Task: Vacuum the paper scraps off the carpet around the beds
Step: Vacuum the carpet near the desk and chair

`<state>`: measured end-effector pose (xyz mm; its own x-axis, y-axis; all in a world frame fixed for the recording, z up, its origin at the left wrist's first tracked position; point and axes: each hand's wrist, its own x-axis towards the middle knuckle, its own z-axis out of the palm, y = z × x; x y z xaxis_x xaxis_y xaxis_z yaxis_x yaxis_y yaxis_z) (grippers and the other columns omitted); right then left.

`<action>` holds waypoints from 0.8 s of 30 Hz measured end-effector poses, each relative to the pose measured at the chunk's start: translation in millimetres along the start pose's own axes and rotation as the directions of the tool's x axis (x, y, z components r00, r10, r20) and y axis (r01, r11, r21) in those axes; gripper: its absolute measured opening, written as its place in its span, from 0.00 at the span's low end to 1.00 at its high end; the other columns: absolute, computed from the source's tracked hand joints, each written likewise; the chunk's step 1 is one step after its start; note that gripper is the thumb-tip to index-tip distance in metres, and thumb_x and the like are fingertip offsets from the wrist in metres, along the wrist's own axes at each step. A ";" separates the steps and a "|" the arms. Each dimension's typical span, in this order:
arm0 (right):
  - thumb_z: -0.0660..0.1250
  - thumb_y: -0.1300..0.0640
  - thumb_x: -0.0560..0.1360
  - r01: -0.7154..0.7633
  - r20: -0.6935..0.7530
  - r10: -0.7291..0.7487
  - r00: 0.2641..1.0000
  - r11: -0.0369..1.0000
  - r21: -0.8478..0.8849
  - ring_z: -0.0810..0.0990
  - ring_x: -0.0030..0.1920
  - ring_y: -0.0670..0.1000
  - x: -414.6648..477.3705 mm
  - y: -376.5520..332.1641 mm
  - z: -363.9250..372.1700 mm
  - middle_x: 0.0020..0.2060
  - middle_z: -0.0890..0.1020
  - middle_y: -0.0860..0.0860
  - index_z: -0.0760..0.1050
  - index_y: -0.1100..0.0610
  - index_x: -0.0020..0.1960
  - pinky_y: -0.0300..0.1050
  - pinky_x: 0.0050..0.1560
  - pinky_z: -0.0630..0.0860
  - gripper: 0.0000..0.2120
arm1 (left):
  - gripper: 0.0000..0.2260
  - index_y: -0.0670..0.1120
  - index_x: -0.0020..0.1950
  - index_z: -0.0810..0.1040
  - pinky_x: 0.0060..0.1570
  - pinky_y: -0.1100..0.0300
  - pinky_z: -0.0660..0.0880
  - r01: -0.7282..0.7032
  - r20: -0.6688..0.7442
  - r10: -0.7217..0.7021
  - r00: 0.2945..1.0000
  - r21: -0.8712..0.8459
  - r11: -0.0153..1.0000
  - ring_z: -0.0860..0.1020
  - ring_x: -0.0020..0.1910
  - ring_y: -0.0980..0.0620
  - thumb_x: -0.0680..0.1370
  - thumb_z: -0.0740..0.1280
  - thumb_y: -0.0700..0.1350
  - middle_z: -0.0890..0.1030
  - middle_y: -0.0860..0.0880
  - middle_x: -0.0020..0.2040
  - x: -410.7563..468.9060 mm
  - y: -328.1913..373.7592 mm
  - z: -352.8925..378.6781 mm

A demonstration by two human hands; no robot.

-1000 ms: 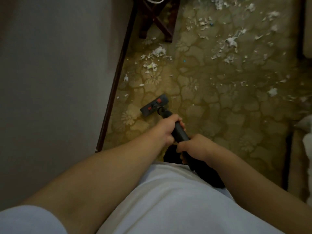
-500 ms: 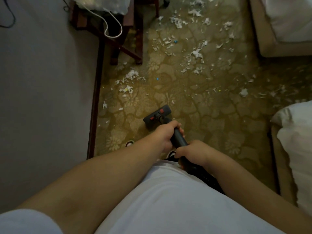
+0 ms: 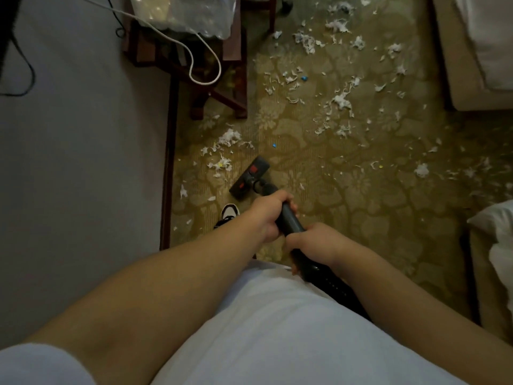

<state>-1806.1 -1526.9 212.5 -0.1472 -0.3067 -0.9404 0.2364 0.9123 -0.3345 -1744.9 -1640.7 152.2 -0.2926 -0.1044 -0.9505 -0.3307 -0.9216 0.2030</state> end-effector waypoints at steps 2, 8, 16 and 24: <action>0.75 0.60 0.72 -0.010 -0.015 0.010 1.000 1.000 0.001 0.83 0.30 0.57 13.2 -34.7 13.9 0.32 0.84 0.58 0.82 0.66 0.50 0.46 0.32 0.79 0.11 | 0.06 0.43 0.42 0.75 0.37 0.56 0.76 0.010 -0.010 -0.010 1.000 0.004 1.000 0.74 0.30 0.50 0.80 0.66 0.40 0.75 0.47 0.30 3.9 37.5 -15.9; 0.72 0.61 0.76 -0.006 -0.009 0.006 1.000 0.998 0.065 0.81 0.25 0.53 49.3 -131.3 47.0 0.28 0.83 0.55 0.80 0.65 0.49 0.44 0.28 0.77 0.07 | 0.07 0.43 0.41 0.75 0.40 0.55 0.76 0.000 -0.029 0.003 1.000 0.089 0.996 0.74 0.32 0.50 0.79 0.65 0.40 0.75 0.47 0.30 11.5 143.8 -52.8; 0.73 0.59 0.74 0.023 0.017 -0.025 1.000 0.993 0.114 0.83 0.30 0.54 97.3 -200.2 79.2 0.30 0.84 0.55 0.80 0.64 0.50 0.50 0.37 0.80 0.09 | 0.08 0.43 0.41 0.75 0.45 0.55 0.75 -0.003 -0.081 0.013 0.997 0.123 0.992 0.74 0.33 0.50 0.80 0.66 0.40 0.75 0.47 0.32 27.9 223.8 -92.1; 0.74 0.58 0.73 0.042 0.015 -0.044 0.999 0.988 0.149 0.84 0.32 0.56 119.3 -221.1 88.6 0.34 0.85 0.57 0.81 0.64 0.52 0.49 0.37 0.80 0.12 | 0.04 0.43 0.44 0.76 0.47 0.55 0.76 -0.017 -0.114 0.032 0.993 0.129 0.992 0.75 0.33 0.51 0.78 0.67 0.39 0.76 0.47 0.33 37.4 249.5 -102.7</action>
<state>-1790.8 -1789.2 168.8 -0.1428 -0.3510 -0.9254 0.3705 0.8480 -0.3788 -1746.2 -1913.0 143.1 -0.1987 -0.1758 -0.9642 -0.4385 -0.8639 0.2479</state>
